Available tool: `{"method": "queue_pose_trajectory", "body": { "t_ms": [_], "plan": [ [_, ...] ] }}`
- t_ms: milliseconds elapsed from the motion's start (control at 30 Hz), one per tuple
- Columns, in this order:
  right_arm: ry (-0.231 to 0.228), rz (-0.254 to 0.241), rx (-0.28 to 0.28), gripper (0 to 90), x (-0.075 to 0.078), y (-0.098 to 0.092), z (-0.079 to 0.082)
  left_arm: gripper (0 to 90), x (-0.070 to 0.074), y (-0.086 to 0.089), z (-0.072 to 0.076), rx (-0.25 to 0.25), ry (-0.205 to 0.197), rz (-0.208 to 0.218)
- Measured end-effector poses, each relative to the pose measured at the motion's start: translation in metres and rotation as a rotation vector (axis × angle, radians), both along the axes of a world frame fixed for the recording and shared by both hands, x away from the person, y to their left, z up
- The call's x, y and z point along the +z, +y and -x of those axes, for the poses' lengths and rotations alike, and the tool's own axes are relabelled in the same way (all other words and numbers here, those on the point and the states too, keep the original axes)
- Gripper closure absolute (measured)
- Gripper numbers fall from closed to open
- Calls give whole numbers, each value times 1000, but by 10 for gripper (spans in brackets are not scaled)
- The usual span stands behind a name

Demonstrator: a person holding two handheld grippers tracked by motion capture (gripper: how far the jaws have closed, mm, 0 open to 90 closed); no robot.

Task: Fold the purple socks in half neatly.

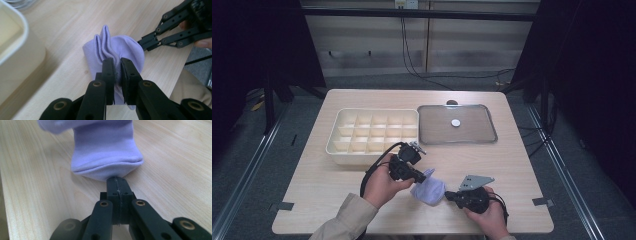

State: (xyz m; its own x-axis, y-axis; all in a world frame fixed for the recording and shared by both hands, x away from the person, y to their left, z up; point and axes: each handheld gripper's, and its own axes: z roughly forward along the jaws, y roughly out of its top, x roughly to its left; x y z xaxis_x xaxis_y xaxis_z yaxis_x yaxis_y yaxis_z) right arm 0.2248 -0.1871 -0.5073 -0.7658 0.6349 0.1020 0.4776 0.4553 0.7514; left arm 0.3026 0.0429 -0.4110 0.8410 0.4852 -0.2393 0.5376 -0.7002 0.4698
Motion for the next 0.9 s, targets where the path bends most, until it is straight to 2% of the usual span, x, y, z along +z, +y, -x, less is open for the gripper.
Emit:
{"method": "queue_pose_trajectory", "body": {
  "t_ms": [300,733,900],
  "plan": [
    [1,1,3,900,0,0,0,821,-18,-17,1,-34,24,-17],
    [-9,-2,16,900,-1,1,-1,821,-29,-33,7,-63,27,-31],
    [-7,-2,15,900,-1,1,-1,820,-33,-37,9,-71,29,-23]
  ]
}}
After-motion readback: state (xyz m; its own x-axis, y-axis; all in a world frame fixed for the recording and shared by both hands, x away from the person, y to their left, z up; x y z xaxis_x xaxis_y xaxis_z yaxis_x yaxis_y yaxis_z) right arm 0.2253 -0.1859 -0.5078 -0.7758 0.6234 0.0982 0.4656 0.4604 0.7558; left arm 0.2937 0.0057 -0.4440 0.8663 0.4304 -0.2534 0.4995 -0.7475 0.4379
